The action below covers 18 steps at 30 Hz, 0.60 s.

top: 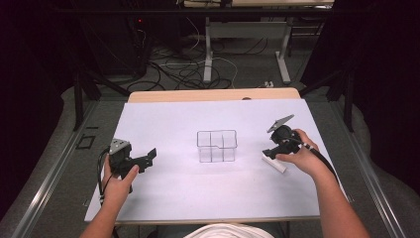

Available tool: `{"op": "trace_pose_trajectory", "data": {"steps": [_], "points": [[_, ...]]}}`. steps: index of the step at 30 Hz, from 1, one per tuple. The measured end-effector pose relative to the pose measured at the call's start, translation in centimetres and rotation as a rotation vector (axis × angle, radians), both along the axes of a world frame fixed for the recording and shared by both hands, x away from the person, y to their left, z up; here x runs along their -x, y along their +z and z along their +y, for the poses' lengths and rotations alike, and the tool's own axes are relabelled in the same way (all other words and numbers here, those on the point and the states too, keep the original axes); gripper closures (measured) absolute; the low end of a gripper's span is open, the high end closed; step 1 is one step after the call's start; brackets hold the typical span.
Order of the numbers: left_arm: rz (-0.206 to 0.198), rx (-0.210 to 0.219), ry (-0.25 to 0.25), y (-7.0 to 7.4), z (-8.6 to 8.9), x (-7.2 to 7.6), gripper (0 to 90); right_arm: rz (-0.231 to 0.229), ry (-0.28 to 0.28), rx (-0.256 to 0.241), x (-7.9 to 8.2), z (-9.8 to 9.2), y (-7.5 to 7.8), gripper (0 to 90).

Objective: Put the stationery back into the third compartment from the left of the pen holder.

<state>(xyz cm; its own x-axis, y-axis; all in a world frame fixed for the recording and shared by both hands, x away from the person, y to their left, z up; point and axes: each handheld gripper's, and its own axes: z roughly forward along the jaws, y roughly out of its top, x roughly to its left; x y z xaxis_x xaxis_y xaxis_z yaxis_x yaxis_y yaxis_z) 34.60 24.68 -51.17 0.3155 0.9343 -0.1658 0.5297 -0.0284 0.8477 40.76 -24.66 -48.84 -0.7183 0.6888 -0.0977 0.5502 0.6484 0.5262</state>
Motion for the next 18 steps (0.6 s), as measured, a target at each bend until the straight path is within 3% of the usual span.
{"op": "trace_pose_trajectory", "data": {"steps": [3,9,16,18], "points": [[-0.002,0.000,-0.002,0.0,0.0,0.0,1.5,0.021,-0.030,-0.009,0.0,0.0,-0.5,36.3],[-0.002,-0.001,-0.002,0.0,0.0,0.0,1.4,0.080,-0.056,0.052,-0.2,-0.5,-1.2,40.6],[-0.007,-0.005,0.001,0.1,-0.1,0.1,1.5,0.144,-0.097,0.075,0.0,-1.2,-2.1,42.1],[-0.009,-0.008,-0.001,0.1,-0.1,0.1,1.4,0.165,-0.084,0.050,0.3,-1.2,-2.6,42.1]]}}
